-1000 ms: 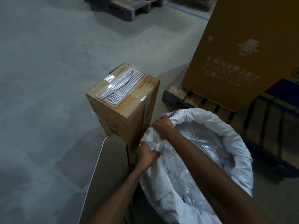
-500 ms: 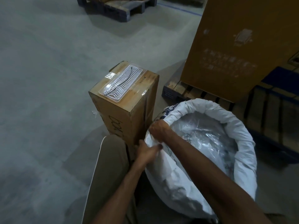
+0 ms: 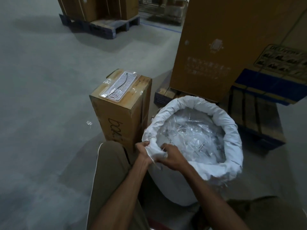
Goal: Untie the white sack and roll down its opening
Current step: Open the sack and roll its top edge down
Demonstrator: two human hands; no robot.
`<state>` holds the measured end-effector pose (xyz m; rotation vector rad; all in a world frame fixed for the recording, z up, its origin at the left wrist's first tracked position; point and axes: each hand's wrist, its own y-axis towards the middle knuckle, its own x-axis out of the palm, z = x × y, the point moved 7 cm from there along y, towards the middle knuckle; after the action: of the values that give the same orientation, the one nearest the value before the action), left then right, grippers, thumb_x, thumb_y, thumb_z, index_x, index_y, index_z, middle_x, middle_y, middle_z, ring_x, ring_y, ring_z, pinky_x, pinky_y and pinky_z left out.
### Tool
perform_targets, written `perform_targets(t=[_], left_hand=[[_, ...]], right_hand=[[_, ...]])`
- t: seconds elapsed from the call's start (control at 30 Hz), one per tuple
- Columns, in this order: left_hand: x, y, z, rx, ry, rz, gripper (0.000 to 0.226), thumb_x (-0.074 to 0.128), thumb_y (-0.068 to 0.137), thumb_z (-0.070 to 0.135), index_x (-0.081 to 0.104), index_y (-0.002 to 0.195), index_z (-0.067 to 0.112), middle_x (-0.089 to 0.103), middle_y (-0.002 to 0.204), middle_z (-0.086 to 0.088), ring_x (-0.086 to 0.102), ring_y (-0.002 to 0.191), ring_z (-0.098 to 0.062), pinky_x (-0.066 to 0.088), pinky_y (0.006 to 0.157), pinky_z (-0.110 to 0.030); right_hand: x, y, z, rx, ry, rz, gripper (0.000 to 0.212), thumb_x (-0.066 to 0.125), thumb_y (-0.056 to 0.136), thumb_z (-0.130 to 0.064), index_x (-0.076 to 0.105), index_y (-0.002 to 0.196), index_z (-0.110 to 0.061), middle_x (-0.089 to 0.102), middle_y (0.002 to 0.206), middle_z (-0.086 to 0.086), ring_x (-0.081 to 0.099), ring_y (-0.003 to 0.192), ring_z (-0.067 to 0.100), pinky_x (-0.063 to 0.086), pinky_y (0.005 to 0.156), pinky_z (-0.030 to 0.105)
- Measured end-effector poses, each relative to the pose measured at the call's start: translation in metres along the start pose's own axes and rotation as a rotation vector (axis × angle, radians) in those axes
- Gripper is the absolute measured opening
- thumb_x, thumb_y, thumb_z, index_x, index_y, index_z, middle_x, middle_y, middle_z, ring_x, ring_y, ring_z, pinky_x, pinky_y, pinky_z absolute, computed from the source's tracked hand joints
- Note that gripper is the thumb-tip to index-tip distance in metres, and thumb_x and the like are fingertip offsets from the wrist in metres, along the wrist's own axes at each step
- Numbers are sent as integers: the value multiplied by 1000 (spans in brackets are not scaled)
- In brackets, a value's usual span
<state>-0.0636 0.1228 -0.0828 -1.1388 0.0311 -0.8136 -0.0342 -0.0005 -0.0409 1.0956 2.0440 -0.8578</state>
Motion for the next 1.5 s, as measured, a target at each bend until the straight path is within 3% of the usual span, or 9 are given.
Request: perform_targets(t=[0.17,0.37,0.57,0.67,0.77,0.93,1.1,1.3,1.5], left_hand=[[4,-9,-24,-195,231,-270,25,62,96,19,66,99,-5,70,80,-23,68,69,-35,53,63,-36],[-28,-7,-38,9,198,-6,25,68,95,20,63,113,4,61,82,-12,61,67,-23,54,48,-28],[-31,40,-50,-6,-5,2,42,44,101,37,65,119,5,67,105,-21,63,99,-36,54,90,-45],[-28,45,-56,-69,-43,2,60,32,99,45,57,138,6,57,136,-26,53,126,-40,38,114,-52],[-13,18,-45,-5,-8,-101,52,36,102,30,52,142,0,59,133,-26,62,102,-34,45,104,-45],[-30,-20,-5,676,878,125,76,67,69,26,36,137,23,46,138,-9,53,119,-26,49,97,-42],[32,-50,-35,1359,2044,-432,60,66,56,31,61,115,20,48,138,-5,27,148,-30,12,125,-51],[58,-23,-34,1550,2315,-663,39,82,49,15,65,82,24,59,74,4,58,73,-19,48,71,-35],[50,-26,-55,1840,2147,-743,38,76,53,6,55,81,18,55,77,-3,53,65,-22,42,61,-33]], right_hand=[[7,-9,-16,-33,-144,148,17,69,73,-25,54,82,-23,67,85,4,65,82,28,44,62,33],[41,-30,-31,-139,-354,243,38,80,57,-5,67,91,-16,64,76,0,65,65,26,46,53,34],[13,-53,-20,-36,-355,159,76,60,57,-41,45,130,-28,49,119,-1,53,101,23,44,89,43],[2,-56,4,82,-289,166,71,71,57,-28,47,123,-23,51,114,1,59,88,29,46,74,36],[7,-47,15,73,-385,142,38,68,58,-12,51,92,-16,59,88,2,61,78,32,42,57,33],[25,-48,22,1,-529,249,35,64,36,0,59,67,-16,57,55,1,58,48,27,37,47,27],[34,-52,26,-54,-513,335,34,66,51,0,68,80,-18,61,62,-2,59,54,24,37,52,31],[2,-70,30,-85,-343,244,59,64,53,-30,53,111,-28,55,96,-7,54,83,19,42,70,34],[-17,-70,79,72,-427,28,46,71,61,-20,54,103,-26,63,96,-2,63,91,26,42,70,33]])
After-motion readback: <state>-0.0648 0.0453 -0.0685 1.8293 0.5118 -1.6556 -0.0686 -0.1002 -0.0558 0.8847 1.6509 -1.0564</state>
